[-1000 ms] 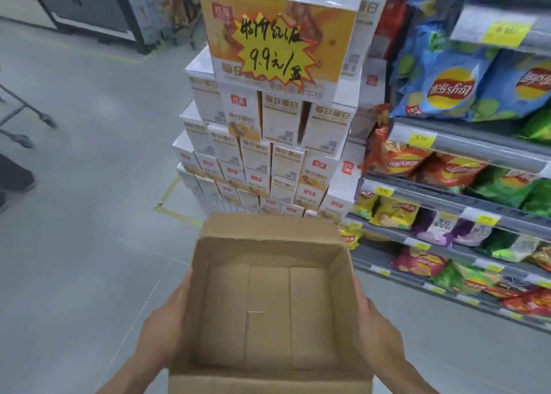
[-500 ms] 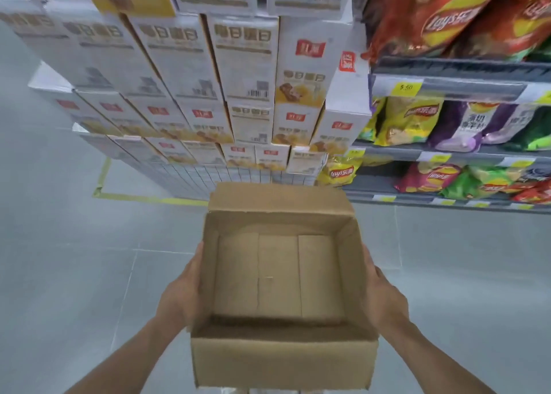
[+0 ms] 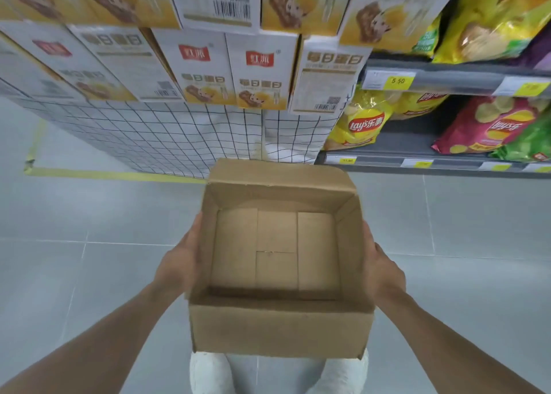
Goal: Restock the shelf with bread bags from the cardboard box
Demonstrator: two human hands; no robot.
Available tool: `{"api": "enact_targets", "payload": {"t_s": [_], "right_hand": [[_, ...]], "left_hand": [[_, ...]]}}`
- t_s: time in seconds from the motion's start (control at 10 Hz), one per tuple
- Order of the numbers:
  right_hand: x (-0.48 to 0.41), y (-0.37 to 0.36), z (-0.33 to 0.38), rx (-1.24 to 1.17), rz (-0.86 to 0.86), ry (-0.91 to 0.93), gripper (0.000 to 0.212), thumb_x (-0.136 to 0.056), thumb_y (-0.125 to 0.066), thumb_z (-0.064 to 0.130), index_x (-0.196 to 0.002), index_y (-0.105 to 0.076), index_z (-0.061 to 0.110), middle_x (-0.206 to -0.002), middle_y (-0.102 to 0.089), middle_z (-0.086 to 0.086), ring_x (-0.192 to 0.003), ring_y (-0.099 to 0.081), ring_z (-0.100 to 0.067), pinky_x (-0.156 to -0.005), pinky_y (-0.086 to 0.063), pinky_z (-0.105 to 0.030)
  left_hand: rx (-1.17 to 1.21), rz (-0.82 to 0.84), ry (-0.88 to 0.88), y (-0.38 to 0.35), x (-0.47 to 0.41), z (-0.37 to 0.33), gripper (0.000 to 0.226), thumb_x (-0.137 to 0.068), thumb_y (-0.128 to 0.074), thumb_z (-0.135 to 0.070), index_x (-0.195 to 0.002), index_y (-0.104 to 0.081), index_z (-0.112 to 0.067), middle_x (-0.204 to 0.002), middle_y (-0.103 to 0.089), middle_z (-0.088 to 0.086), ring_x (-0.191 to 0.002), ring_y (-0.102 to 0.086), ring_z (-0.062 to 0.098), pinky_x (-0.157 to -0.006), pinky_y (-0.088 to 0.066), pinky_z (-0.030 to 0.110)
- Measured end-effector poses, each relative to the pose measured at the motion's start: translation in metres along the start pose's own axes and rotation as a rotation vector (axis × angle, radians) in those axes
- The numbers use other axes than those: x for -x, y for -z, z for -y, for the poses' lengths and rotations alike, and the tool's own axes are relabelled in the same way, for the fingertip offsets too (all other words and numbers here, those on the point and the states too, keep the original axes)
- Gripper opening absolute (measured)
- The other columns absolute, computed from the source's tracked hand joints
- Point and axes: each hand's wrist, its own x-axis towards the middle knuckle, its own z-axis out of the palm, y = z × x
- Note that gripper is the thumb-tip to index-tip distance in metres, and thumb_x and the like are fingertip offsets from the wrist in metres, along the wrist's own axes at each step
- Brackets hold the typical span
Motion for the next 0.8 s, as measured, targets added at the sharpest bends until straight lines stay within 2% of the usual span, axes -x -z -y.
{"api": "enact_targets", "payload": {"t_s": [0.1, 0.2, 0.3, 0.4, 0.5, 0.6, 0.7, 0.8], "right_hand": [[-0.024, -0.024, 0.005, -0.022, 0.004, 0.017, 0.089, -0.095, -0.037, 0.006, -0.155, 0.019, 0.04, -0.148, -0.04, 0.006, -0.103, -0.062, -0.027, -0.08, -0.051, -0.035], [-0.043, -0.041, 0.009, -0.003, -0.011, 0.008, 0.091, -0.092, -0.036, 0.001, -0.156, 0.019, 0.036, -0.146, -0.041, 0.005, -0.095, -0.064, -0.027, -0.076, -0.054, -0.035], [-0.059, -0.056, 0.012, 0.022, -0.031, 0.022, 0.093, -0.091, -0.037, -0.002, -0.156, 0.019, 0.034, -0.147, -0.04, 0.006, -0.096, -0.063, -0.023, -0.075, -0.054, -0.033], [-0.066, -0.064, 0.018, 0.025, -0.058, 0.006, 0.1, -0.087, -0.042, -0.005, -0.155, 0.021, 0.033, -0.137, -0.045, 0.007, -0.073, -0.059, -0.023, -0.065, -0.05, -0.032], [-0.068, -0.065, 0.018, -0.026, -0.06, 0.002, 0.104, -0.085, -0.044, -0.005, -0.155, 0.021, 0.036, -0.137, -0.045, 0.007, -0.068, -0.057, -0.025, -0.062, -0.046, -0.033], [-0.067, -0.063, 0.014, -0.047, -0.051, 0.032, 0.098, -0.087, -0.046, 0.006, -0.156, 0.017, 0.038, -0.144, -0.04, 0.008, -0.071, -0.058, -0.027, -0.061, -0.043, -0.032], [-0.059, -0.041, 0.019, -0.05, 0.003, 0.021, 0.086, -0.092, -0.044, 0.018, -0.157, 0.01, 0.035, -0.155, -0.028, 0.008, -0.1, -0.061, -0.028, -0.067, -0.044, -0.035], [-0.04, -0.009, 0.029, -0.039, 0.036, 0.034, 0.083, -0.093, -0.046, 0.024, -0.158, 0.005, 0.029, -0.161, -0.019, 0.004, -0.131, -0.043, -0.026, -0.084, -0.05, -0.042]], "left_hand": [[0.023, -0.006, -0.046, -0.015, -0.018, 0.011, 0.083, -0.096, -0.04, -0.025, -0.148, 0.011, -0.063, -0.161, -0.032, -0.016, -0.133, -0.053, 0.028, -0.107, -0.043, 0.041], [-0.023, -0.014, -0.058, -0.025, -0.037, 0.02, 0.092, -0.094, -0.046, -0.013, -0.154, 0.012, -0.053, -0.162, -0.034, -0.008, -0.126, -0.058, 0.032, -0.099, -0.047, 0.04], [0.023, 0.003, -0.079, -0.032, -0.05, 0.025, 0.095, -0.09, -0.046, -0.012, -0.151, 0.011, -0.058, -0.162, -0.032, -0.012, -0.125, -0.058, 0.033, -0.102, -0.046, 0.043], [0.027, -0.022, -0.086, -0.041, -0.064, 0.032, 0.097, -0.092, -0.045, -0.009, -0.148, 0.015, -0.062, -0.163, -0.029, -0.011, -0.128, -0.055, 0.034, -0.106, -0.043, 0.043], [0.029, -0.03, -0.079, -0.046, -0.067, 0.035, 0.099, -0.093, -0.046, -0.008, -0.147, 0.017, -0.063, -0.165, -0.026, -0.01, -0.13, -0.054, 0.035, -0.105, -0.045, 0.045], [0.024, -0.035, -0.081, -0.045, -0.067, 0.036, 0.092, -0.095, -0.048, -0.013, -0.154, 0.01, -0.052, -0.165, -0.024, -0.008, -0.123, -0.058, 0.038, -0.099, -0.049, 0.049], [-0.03, -0.024, -0.062, -0.031, -0.057, 0.021, 0.079, -0.099, -0.049, -0.018, -0.159, 0.001, -0.033, -0.166, -0.019, -0.002, -0.133, -0.05, 0.036, -0.103, -0.045, 0.048], [-0.182, -0.042, -0.065, -0.005, -0.043, -0.001, 0.073, -0.102, -0.047, -0.029, -0.162, -0.006, -0.022, -0.167, -0.017, 0.005, -0.148, -0.031, 0.033, -0.113, -0.037, 0.048]]}}
